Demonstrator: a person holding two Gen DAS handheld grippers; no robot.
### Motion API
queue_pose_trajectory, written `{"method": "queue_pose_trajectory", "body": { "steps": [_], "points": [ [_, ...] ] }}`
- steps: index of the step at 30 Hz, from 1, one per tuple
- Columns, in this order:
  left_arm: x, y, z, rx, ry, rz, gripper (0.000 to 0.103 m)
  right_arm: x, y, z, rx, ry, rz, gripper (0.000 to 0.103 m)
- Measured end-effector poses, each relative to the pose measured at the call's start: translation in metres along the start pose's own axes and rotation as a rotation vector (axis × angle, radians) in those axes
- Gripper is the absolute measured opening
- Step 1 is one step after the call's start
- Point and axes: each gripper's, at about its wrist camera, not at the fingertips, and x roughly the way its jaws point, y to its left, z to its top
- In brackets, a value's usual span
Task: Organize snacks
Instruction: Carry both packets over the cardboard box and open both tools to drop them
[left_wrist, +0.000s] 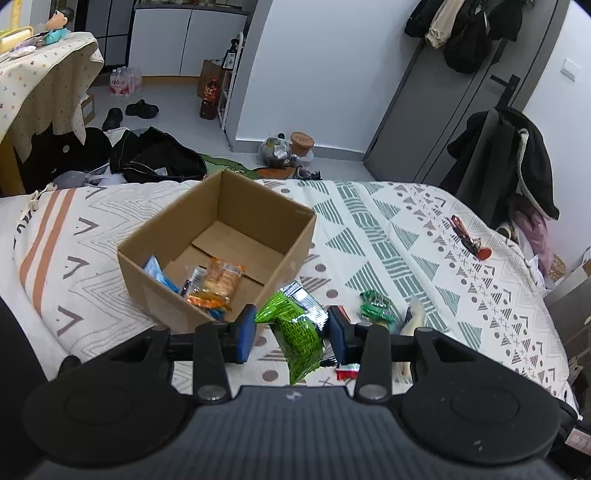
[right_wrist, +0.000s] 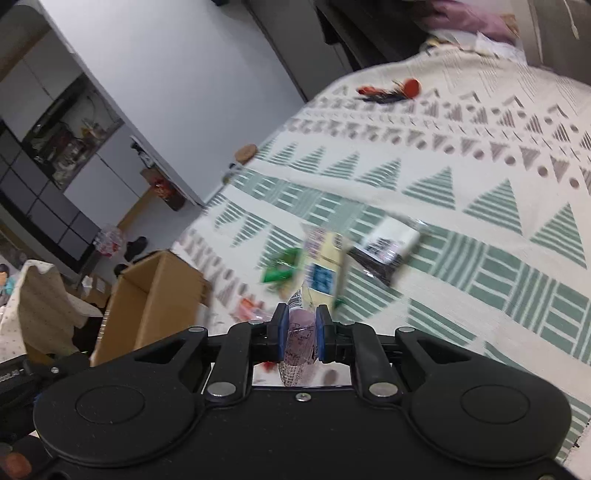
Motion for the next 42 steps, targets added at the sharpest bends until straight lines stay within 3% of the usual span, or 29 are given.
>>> {"method": "queue_pose_trajectory", "body": {
  "steps": [23,42],
  "points": [
    [0.007,0.07,0.055,-0.09,-0.005,-0.026,0.04,0.007,0.122,0.005,-0.13,-0.055,0.083,0.014],
    [0.037,0.128,0.088,-0.183,0.025,-0.032,0.04,0.05,0.201,-0.004,-0.213,0.0,0.085,0.014]
  ]
}}
